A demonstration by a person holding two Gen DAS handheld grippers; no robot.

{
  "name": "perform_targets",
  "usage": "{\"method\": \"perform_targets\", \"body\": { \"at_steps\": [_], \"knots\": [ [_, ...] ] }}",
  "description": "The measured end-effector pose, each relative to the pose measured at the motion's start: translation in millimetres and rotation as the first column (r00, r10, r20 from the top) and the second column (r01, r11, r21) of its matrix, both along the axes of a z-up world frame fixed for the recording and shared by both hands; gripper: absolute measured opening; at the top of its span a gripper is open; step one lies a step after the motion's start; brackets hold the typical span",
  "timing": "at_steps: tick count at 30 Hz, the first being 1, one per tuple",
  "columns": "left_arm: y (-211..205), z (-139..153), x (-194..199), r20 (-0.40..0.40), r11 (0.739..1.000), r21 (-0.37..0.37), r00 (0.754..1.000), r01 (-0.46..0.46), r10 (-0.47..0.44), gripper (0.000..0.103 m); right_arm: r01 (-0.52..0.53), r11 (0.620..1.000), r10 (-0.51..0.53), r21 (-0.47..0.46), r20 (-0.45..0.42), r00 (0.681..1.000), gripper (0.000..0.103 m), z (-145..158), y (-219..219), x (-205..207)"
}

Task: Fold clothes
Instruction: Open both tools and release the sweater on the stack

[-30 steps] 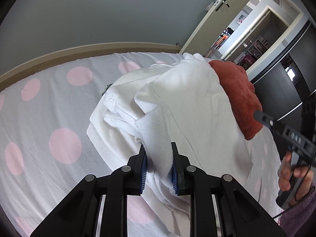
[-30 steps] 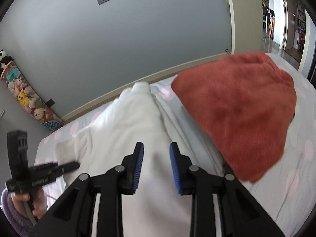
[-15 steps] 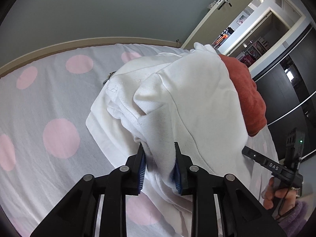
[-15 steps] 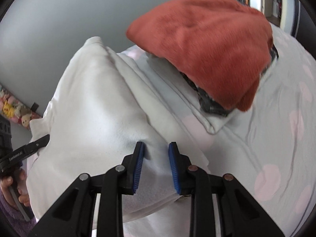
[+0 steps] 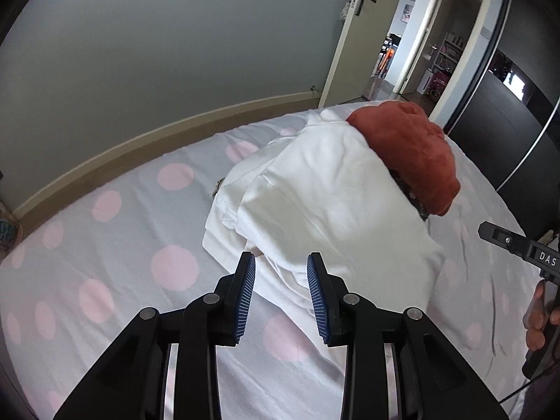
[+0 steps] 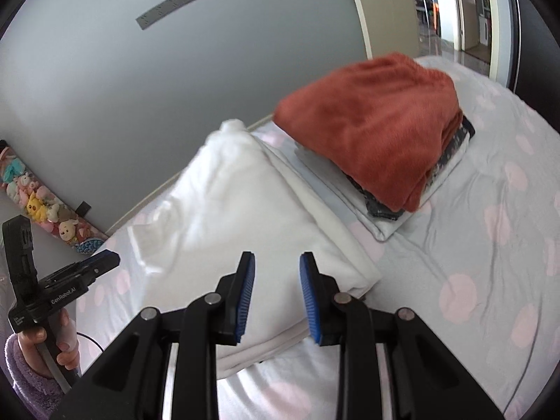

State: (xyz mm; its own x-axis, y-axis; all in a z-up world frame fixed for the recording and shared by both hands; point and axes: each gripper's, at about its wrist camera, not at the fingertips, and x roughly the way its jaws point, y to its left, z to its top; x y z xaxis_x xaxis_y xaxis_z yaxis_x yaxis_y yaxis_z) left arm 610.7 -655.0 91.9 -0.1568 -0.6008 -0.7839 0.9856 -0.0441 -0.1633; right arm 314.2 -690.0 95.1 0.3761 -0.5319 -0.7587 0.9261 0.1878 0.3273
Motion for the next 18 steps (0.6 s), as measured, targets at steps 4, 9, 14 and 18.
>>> {"method": "perform_targets", "body": {
  "at_steps": [4, 9, 14, 18],
  "knots": [
    [27.8, 33.6, -7.6, 0.033, 0.997, -0.065, 0.999, 0.030, -0.028, 0.056, -0.001, 0.999, 0.002, -0.048, 0.023, 1.000, 0.026, 34.9, 32.9, 11.3],
    [64.2, 74.4, -17.1, 0.065, 0.985, -0.157, 0.996, 0.068, -0.058, 0.058, 0.003, 0.996, 0.001, -0.084, 0.040, 0.999, 0.026, 70.1, 75.4, 22.7],
    [101.0, 101.9, -22.5, 0.079, 0.970, -0.232, 0.995, 0.078, -0.061, 0.073, 0.014, 0.989, -0.011, -0.147, 0.022, 1.000, 0.026, 99.3, 122.8, 33.7],
    [128.7, 109.6, -30.5, 0.116, 0.960, -0.265, 0.991, 0.092, -0.063, 0.078, 0.037, 0.982, -0.036, -0.187, 0.006, 0.999, 0.027, 108.2, 161.3, 41.3]
  ]
}}
